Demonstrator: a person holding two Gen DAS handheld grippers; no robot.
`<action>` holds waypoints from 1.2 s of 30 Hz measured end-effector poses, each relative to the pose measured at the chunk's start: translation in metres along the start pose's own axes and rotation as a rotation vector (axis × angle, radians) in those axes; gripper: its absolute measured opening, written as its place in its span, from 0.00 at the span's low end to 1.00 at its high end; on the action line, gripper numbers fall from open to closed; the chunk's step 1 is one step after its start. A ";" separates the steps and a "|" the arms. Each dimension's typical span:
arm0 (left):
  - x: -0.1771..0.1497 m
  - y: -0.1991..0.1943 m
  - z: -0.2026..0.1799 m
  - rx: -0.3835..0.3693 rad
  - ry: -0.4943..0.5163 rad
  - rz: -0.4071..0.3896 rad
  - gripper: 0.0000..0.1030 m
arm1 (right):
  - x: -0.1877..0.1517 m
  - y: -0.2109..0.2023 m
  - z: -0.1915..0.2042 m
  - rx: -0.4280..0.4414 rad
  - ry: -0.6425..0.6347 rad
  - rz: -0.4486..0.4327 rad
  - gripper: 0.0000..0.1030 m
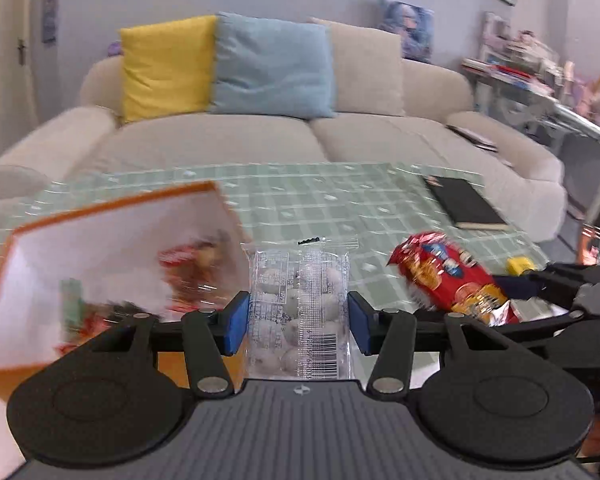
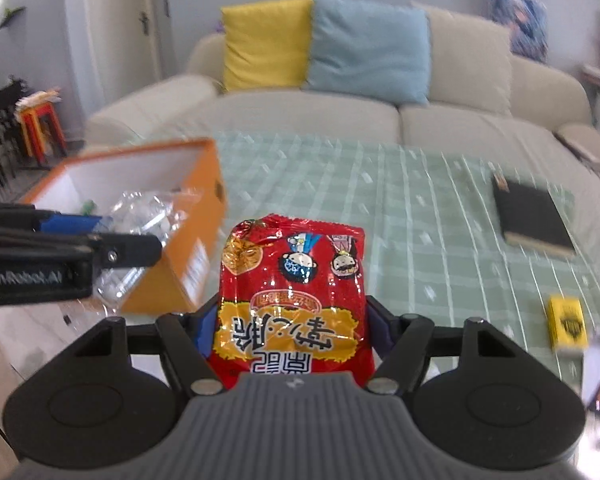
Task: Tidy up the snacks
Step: 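Lift both bags and carry them toward the orange box, then lower both bags into the orange box and open both grippers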
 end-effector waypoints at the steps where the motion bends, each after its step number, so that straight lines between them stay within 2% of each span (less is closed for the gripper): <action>1: 0.004 -0.004 0.010 0.022 -0.016 0.000 0.57 | 0.010 -0.001 0.009 0.021 -0.009 -0.011 0.67; 7: 0.026 -0.023 0.071 0.095 -0.116 0.001 0.57 | 0.057 0.010 0.053 0.109 -0.057 -0.037 0.67; 15: 0.054 -0.030 0.142 0.160 -0.140 0.035 0.57 | 0.111 0.038 0.116 0.217 -0.150 -0.039 0.67; 19: 0.062 -0.015 0.170 0.160 -0.135 0.082 0.57 | 0.132 0.067 0.137 0.281 -0.142 0.026 0.67; 22: 0.058 0.005 0.185 0.186 -0.127 0.134 0.57 | 0.141 0.092 0.152 0.292 -0.150 0.081 0.67; 26: 0.047 0.035 0.200 0.228 -0.104 0.235 0.57 | 0.137 0.131 0.171 0.266 -0.213 0.181 0.67; 30: 0.031 0.059 0.210 0.313 -0.054 0.349 0.57 | 0.130 0.166 0.186 0.230 -0.241 0.255 0.67; 36: 0.014 0.072 0.210 0.390 0.029 0.448 0.57 | 0.122 0.202 0.184 0.235 -0.156 0.347 0.67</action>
Point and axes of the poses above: each gripper's, at about its wrist camera, not at the fingertips, and y roughly the way its jaws point, z to its left, x to its top, the point moved 6 cm from there along y, roughly the way its jaws point, and after that the axes turned 7 degrees about z, right-handed, at the moved point
